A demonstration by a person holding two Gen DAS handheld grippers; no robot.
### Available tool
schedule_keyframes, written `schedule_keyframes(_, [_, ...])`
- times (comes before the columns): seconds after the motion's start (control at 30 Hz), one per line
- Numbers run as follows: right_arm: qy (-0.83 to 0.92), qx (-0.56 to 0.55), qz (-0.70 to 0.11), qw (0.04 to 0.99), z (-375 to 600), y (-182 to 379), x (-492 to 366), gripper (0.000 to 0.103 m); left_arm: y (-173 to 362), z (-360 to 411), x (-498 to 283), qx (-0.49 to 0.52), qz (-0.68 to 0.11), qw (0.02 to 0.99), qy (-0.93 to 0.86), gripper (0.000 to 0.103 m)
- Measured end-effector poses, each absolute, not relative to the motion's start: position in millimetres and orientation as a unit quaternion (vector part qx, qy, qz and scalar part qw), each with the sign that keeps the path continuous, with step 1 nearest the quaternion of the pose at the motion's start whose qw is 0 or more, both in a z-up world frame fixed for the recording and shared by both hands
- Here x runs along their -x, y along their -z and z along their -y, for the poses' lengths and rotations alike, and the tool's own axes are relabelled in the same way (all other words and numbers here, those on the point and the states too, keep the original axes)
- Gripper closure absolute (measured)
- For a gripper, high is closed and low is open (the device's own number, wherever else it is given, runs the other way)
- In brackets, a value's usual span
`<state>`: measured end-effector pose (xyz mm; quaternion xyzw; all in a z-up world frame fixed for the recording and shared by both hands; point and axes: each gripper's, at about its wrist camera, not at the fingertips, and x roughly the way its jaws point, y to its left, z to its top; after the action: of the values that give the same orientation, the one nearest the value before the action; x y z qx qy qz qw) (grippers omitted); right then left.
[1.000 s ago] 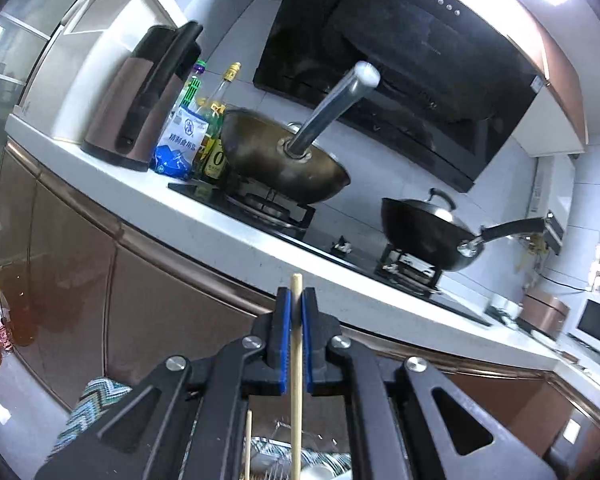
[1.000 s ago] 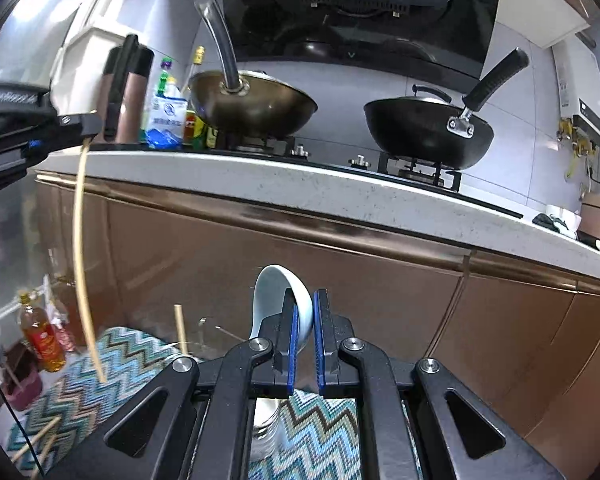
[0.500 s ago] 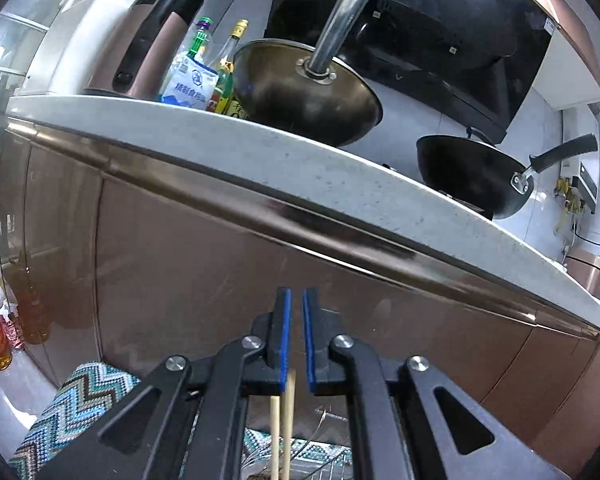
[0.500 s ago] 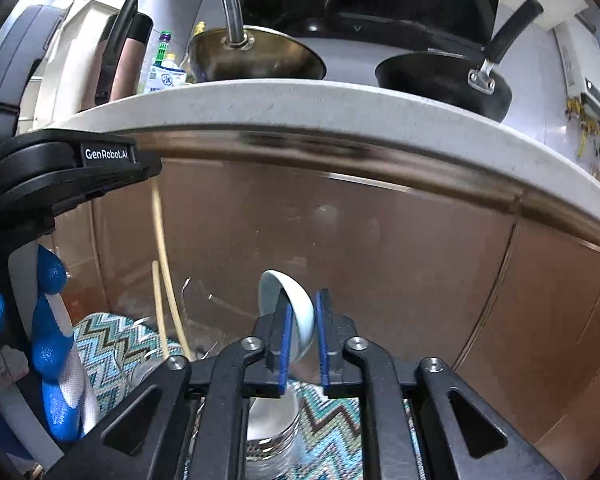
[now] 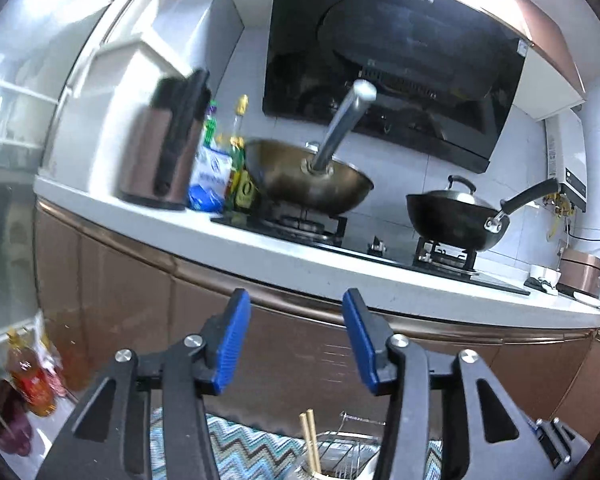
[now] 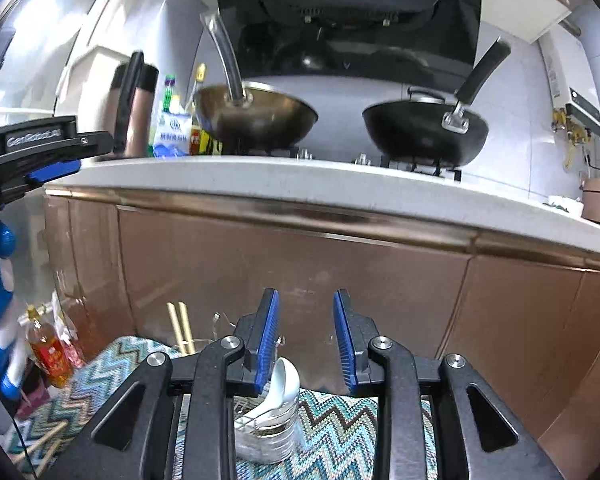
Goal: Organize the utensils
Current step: 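Carry both items over the wire holder and open both tools to drop them, then raise both open tools away from the wire holder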
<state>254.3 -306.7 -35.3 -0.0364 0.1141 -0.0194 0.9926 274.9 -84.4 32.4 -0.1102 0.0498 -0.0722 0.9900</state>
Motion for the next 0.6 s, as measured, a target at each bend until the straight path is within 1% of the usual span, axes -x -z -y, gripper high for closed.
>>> schedule_keyframes(0.2, [0.01, 0.031, -0.104, 0.994, 296.2, 4.0, -204.5, 0.072, -54.8, 52.3, -221.7, 0.1, -0.068, 0.991, 0.056, 0.057])
schedule_keyframes(0.4, [-0.001, 0.024, -0.094, 0.995, 283.2, -20.8, -151.4, 0.072, -63.5, 23.6, -174.1, 0.094, -0.082, 0.991, 0.049, 0.057])
schedule_keyframes(0.6, [-0.018, 0.011, -0.093, 0.995, 274.2, -32.7, -115.2, 0.072, -68.5, 1.0, -136.3, 0.068, -0.096, 0.992, 0.039, 0.057])
